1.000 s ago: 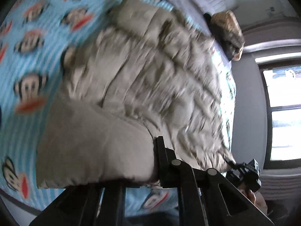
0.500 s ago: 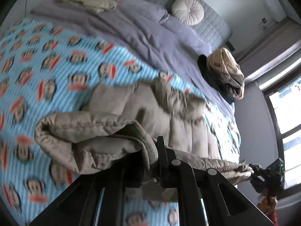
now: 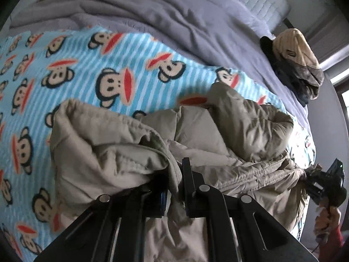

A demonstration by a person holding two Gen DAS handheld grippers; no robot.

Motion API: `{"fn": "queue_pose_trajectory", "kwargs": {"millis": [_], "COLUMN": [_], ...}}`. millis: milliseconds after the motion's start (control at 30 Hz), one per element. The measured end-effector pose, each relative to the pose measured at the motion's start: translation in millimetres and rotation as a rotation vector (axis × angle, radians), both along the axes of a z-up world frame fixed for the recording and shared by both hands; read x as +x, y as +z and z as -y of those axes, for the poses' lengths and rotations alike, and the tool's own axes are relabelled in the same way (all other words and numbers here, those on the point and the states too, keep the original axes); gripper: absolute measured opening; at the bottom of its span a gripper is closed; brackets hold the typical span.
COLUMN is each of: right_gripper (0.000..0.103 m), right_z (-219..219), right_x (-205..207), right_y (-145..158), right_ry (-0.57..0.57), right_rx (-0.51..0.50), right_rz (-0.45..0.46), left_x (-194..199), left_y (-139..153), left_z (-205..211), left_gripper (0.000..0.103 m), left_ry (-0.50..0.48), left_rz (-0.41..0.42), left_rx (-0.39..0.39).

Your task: Fold large clothes

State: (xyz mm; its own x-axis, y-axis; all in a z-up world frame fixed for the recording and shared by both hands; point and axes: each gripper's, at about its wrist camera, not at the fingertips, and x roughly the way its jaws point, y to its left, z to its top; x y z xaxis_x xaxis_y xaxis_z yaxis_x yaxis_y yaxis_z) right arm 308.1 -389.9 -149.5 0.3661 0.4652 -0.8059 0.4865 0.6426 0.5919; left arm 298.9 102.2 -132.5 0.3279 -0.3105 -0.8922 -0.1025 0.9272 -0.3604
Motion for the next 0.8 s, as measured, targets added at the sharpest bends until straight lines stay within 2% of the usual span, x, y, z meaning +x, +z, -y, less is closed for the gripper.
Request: {"fn": "queue_pose_trajectory", "kwargs": {"millis": [100,167,233,267,367,433,467,533,567,600,633,733,800], "right_gripper": [0.009,0.01,0.013,0.014,0.021,0.049,0.069,0.069,0.066,0.062,0.062,0.062,0.063], "right_z": [0.0,-0.2,-0.1,0.0,-1.7,-3.4,-5.1,-11.4,-15.7,-17.5,-16.6,1.8,18.2], "right_x": [2.8,2.4,2.2,1.9,0.2,-4.0,-6.4,-12.9,-16.9,-19.1,-22.2,-30.6,-33.4], "right_y": [-12.4,-10.8,-4.5,-0.6,16.0,30.7,38.3,53.9,59.9,62.4,63.3,60.7,58.5], "right_ry": [-0.02,-0.015,0.0,0.009,0.041,0.055,0.065,0.104,0.135,0.151,0.16,0.142,0.105], "right_rx": [0.011,0.01,-0.001,-0.009,-0.034,-0.045,-0.059,-0.113,-0.158,-0.205,-0.26,-0.413,-0.498], "right_rz": [-0.012,-0.007,0.002,0.007,0.034,0.079,0.106,0.158,0.17,0.169,0.159,0.123,0.104], "left_x": [0.0,-5.9,-13.8,-18.4,-27.1,-29.2,-28.9,-27.7,-26.4,-25.1,-22.8,-12.0,-1.0], "left_y": [0.7,10.0,26.0,35.8,56.1,62.7,63.9,61.5,57.5,53.7,47.8,29.7,12.0], "left_z": [1.8,1.2,-2.3,-5.6,-14.6,-19.1,-19.9,-19.4,-17.9,-17.0,-18.7,-38.9,-60.8], "left_gripper": [0.015,0.032,0.085,0.093,0.094,0.094,0.094,0.093,0.088,0.084,0.084,0.084,0.084], "left_ry": [-0.016,-0.029,-0.027,-0.022,-0.021,-0.015,-0.019,-0.036,-0.049,-0.055,-0.056,-0.001,0.06], "left_rz": [-0.003,0.01,0.052,0.088,0.14,0.157,0.164,0.17,0.165,0.155,0.142,0.107,0.049], "left_rx": [0.011,0.038,0.085,0.108,0.12,0.128,0.132,0.143,0.164,0.186,0.205,0.231,0.192]}}
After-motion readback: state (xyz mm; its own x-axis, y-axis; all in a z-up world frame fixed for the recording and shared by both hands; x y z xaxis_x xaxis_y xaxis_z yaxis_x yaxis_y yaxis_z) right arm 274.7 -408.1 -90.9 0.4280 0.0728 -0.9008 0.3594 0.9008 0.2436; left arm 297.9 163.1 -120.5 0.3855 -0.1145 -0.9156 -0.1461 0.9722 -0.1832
